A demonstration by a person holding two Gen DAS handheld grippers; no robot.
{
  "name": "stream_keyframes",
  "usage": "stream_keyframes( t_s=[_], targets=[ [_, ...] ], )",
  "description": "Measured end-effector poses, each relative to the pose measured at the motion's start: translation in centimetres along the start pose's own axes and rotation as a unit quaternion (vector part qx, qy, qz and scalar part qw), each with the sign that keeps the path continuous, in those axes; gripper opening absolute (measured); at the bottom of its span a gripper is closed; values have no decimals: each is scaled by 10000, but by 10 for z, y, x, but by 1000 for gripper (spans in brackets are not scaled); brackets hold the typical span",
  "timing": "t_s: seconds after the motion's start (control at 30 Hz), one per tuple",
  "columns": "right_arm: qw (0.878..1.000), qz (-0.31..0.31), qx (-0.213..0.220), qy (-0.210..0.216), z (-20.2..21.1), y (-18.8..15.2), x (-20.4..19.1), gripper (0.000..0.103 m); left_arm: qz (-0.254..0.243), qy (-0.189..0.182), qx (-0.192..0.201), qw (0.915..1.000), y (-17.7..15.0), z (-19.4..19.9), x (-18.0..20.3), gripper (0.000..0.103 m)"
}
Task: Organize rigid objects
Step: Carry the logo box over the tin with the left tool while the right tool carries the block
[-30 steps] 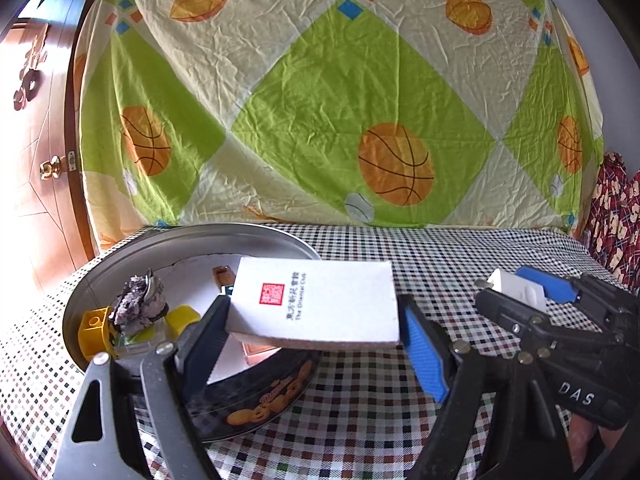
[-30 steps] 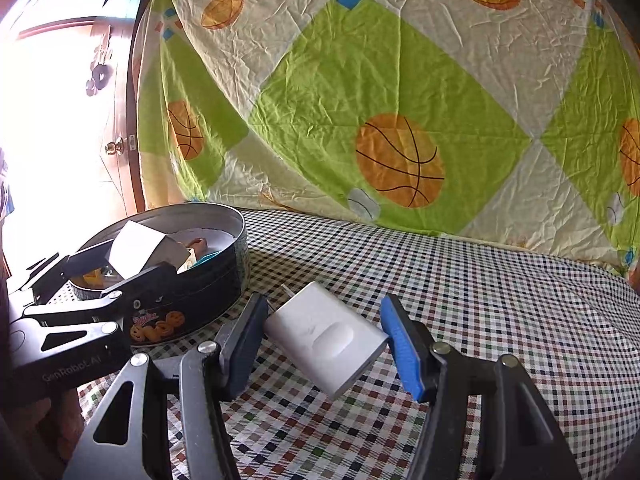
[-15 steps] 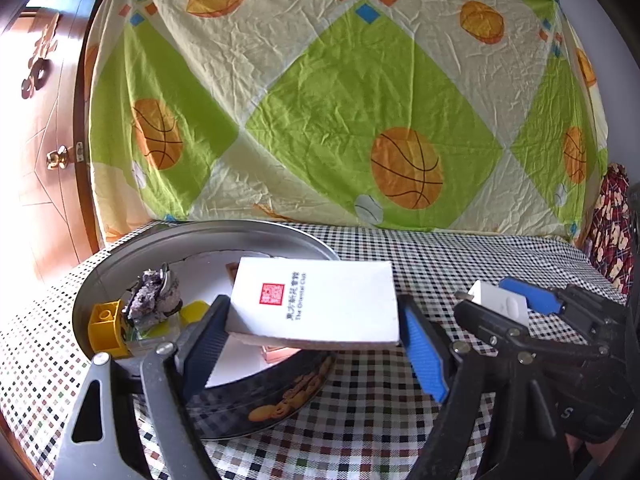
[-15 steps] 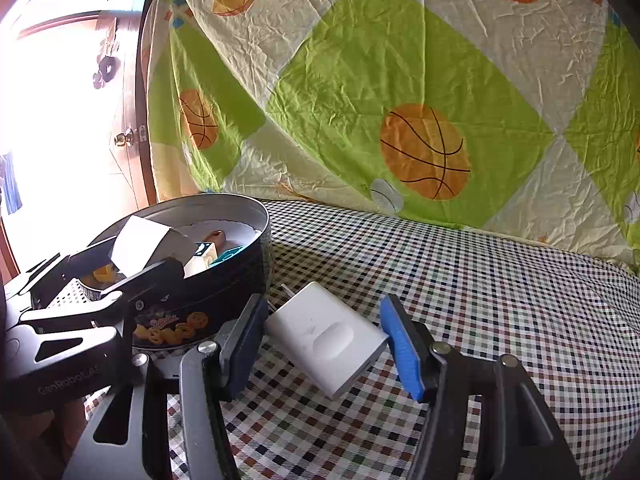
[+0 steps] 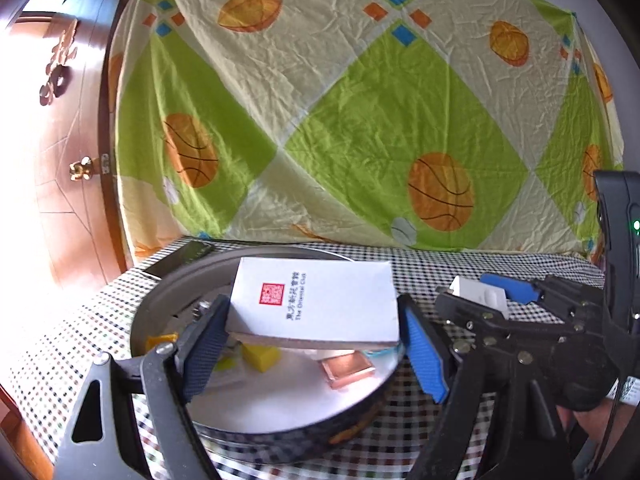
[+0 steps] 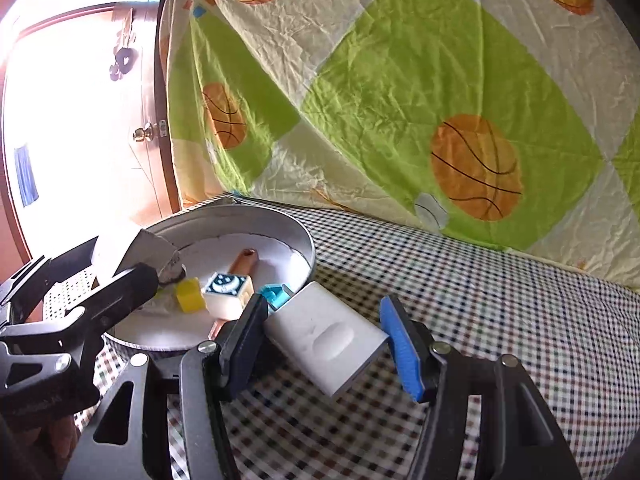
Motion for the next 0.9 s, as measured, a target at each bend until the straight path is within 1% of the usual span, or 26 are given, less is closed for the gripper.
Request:
stream_keyframes(
  t_s=[0.1,0.2,0.4,0.53,0.67,0.8,0.83,0.87,0.9],
  targets=[
    [9999,28,-55,106,-10,8,-13,61,18,185,-102,9998,-1,-5,-22,82],
    [9997,24,-123,195,-21,15,-25,61,-23,358,-284,9990,-4,-16,-41,82],
    [9991,48,-304,278,-47,24,-47,61,-186,498,-760,9957,-11,-44,-64,82],
    [9986,58,-453,270,-66,23,-54,61,-269,390,-1057,9933,-20,-59,-64,82],
    [9975,25,-648,279,-86,17,-57,61,-344,376,-1211,9913,-27,-67,-59,82],
    [9943,-143,-932,501,-101,9,-59,61,-363,321,-1374,9893,-35,-74,-55,83],
    [9934,-151,-968,589,-101,6,-61,61,-380,316,-1380,9892,-36,-74,-54,84],
    [9934,-119,-964,608,-100,5,-62,64,-399,333,-1395,9889,-37,-74,-54,85],
    [9941,-77,-933,553,-99,4,-61,67,-409,380,-1418,9883,-38,-74,-54,89]
  ],
)
Point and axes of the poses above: each gripper's, at about its wrist camera, not at the fingertips, and z roughly against the way its jaws point, x to its right, y to its top, the point moved 7 cm from there along -z, roughly the way its jaws point, and after that the axes turned 15 degrees about -z, right-handed, at the moved point
